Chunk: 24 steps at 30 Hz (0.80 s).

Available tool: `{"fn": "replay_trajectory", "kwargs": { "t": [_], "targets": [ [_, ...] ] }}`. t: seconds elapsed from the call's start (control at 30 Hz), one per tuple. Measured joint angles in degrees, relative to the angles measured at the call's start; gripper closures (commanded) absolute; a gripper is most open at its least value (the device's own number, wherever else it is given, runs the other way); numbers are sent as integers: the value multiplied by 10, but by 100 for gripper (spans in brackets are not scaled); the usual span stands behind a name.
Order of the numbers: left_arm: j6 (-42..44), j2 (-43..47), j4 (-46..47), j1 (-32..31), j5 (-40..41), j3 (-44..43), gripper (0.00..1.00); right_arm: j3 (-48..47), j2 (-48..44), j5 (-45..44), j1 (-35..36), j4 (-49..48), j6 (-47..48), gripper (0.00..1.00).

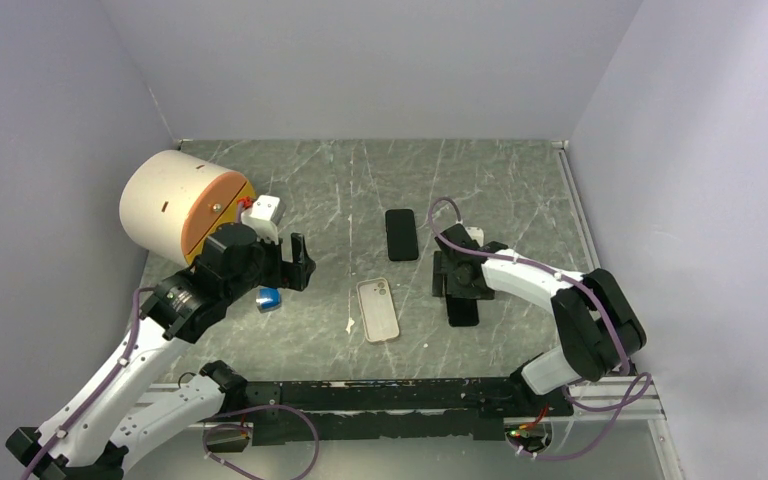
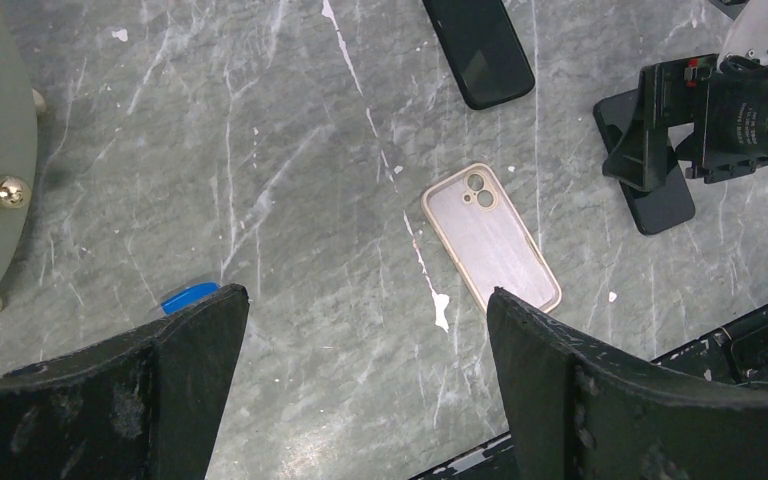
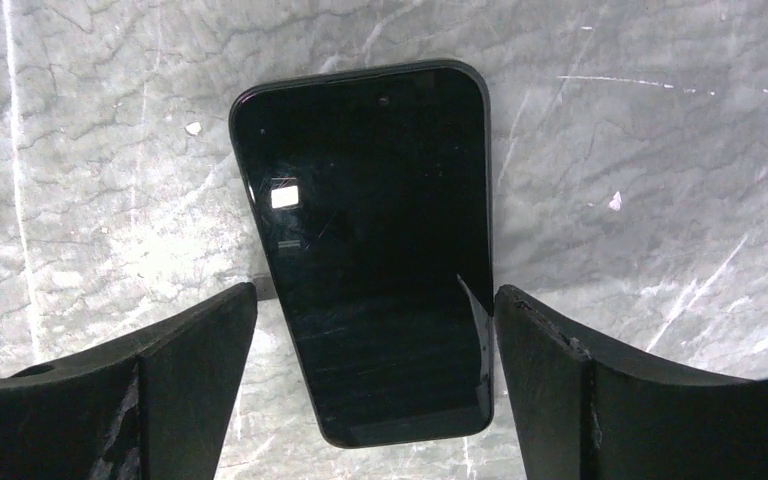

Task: Put the phone into the phone case

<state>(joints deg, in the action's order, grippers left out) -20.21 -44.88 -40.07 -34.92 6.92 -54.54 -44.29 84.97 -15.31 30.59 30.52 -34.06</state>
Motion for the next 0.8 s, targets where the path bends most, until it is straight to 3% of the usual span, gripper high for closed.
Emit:
{"fn": "replay_trajectory", "kwargs": {
  "t": [0.17,0.33,0.53,0.67,0.8],
  "targets": [
    [0,0,0,0,0,0,6,4,1,7,-1,-15,5,22],
    [0,0,0,0,0,0,6,7,0,9,-1,-21,11,26],
    [0,4,0,0,0,0,6,6,1,20,-1,-26,23,8],
    [0,8,0,0,0,0,6,5,4,31,-2,-32,28,6],
    [0,8,0,0,0,0,6,5,5,40,-2,-35,35,13]
  ]
}}
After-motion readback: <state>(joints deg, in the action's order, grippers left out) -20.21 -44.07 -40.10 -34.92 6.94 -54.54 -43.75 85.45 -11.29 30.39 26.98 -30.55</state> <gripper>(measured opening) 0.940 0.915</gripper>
